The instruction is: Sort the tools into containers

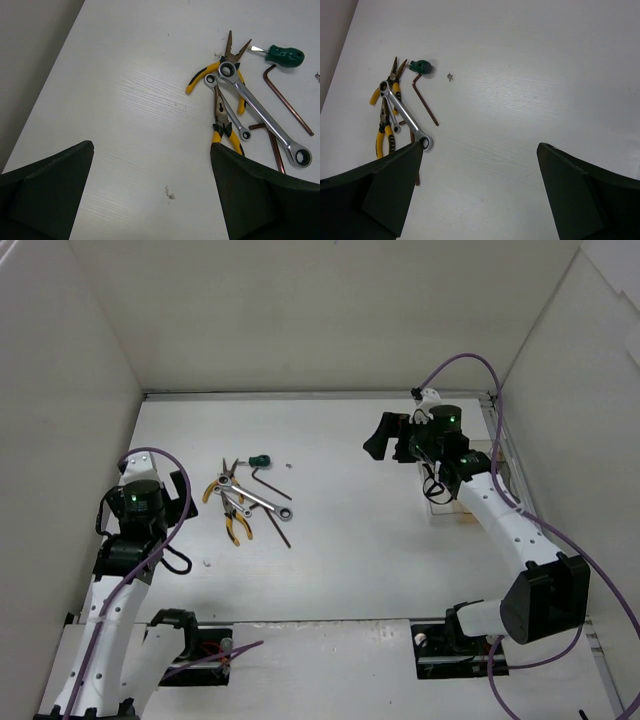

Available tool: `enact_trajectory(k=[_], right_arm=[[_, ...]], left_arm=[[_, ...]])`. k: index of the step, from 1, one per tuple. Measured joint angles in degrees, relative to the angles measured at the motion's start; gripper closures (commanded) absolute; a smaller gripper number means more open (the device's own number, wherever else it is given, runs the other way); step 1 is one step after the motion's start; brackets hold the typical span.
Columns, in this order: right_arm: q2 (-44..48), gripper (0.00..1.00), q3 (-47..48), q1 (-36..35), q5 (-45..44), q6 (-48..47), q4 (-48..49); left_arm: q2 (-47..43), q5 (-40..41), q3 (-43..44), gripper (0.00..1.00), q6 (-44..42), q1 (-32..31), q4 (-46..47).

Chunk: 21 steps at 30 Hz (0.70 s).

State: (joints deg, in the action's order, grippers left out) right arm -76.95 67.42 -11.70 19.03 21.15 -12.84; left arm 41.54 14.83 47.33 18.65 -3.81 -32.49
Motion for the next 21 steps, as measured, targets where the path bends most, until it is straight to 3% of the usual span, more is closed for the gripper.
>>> enact_trajectory(k=[8,13,21], right_arm=[[-0.83,0.02,0.20,-0.44,-0.15,-1.03,-0.20],[-3.37,0.11,1.51,-3.02,-1.95,-2.89,-0.83],[-12.52,0.26,11.37,-13.35,-7.23,-6.80,-1.44]], left_arm=[[0.52,-0.02,0.00,0.00,0.00,0.00,0.20],[0.81,-0.42,0.00,0.00,-0.07,0.00,0.24],[1.57,-1.29,0.00,0.00,-0.22,0.00,0.28]])
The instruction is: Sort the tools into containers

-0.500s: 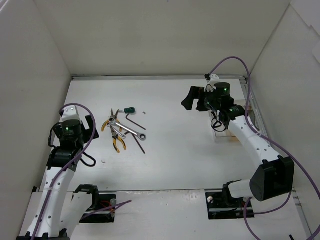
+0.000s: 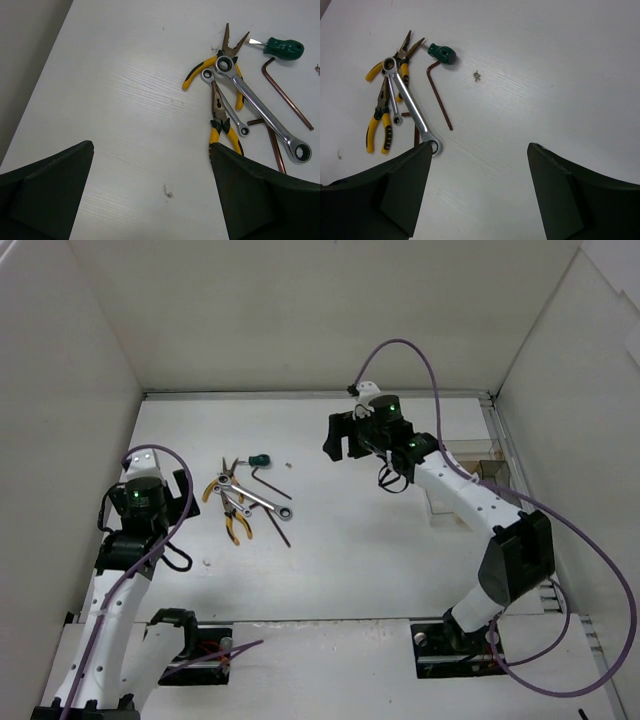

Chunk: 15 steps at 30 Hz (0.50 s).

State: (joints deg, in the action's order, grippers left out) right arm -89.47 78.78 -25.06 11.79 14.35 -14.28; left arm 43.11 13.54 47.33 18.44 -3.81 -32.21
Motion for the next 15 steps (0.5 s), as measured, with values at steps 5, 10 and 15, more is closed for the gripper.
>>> enact_trajectory(k=[5,10,15], right_arm=[[-8.98,0.35,7.85,-7.32,-2.29,-3.28,-0.48],[-18.25,0.39,14.86,-14.51,-5.11,-7.19,-0.85],[-26.40,0.44,21.35,-19.78,-7.41,-10.12,-1.51]], left_arm=[[1.66,-0.44,0.00,0.00,0.00,0.00,0.04],[2.71,-1.01,0.00,0.00,0.04,0.00,0.00],[3.02,-1.25,0.00,0.00,0.07,0.00,-0.07]])
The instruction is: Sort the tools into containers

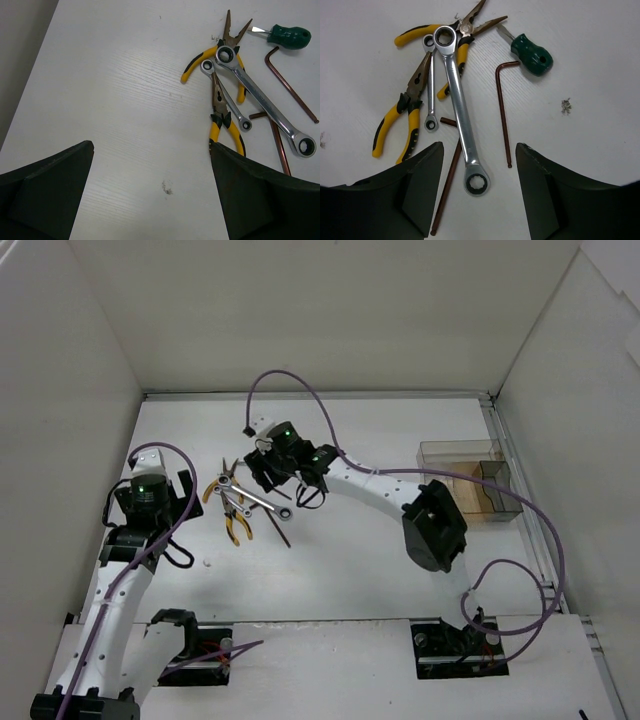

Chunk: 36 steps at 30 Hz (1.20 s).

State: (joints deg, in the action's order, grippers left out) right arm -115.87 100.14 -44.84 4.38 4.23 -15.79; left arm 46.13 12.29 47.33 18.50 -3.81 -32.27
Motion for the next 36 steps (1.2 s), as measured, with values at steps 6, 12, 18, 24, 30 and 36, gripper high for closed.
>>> enact_trajectory(k=[6,12,18,24,30,36], right_arm=[[-8.63,0.51,7.23,-1.95,-0.33,-1.38,-0.02],[-15.41,0.52,12.28,-2.89,-1.03,-2.47,-0.09],[-19.67,0.53,14.45,-5.14,-2.45,-2.60,-0.04],[-21.62,0.54,14.47,-6.21,-4.74,-2.23,-0.22],[-22.10,0.59,14.56,-6.01,-6.25,-1.42,-0.28],[-22.56,0.61,14.82,-5.77,-6.91,-1.25,-0.20]], left_arm=[[-0.13,1.53,0.00,0.00,0.87,0.00,-0.55],[-0.42,2.62,0.00,0.00,1.53,0.00,-0.92],[-0.44,2.84,0.00,0.00,1.68,0.00,-0.94],[-0.50,2.80,0.00,0.00,1.68,0.00,-0.92],[-0.57,2.80,0.00,0.00,1.68,0.00,-0.92],[-0.66,2.80,0.00,0.00,1.68,0.00,-0.92]])
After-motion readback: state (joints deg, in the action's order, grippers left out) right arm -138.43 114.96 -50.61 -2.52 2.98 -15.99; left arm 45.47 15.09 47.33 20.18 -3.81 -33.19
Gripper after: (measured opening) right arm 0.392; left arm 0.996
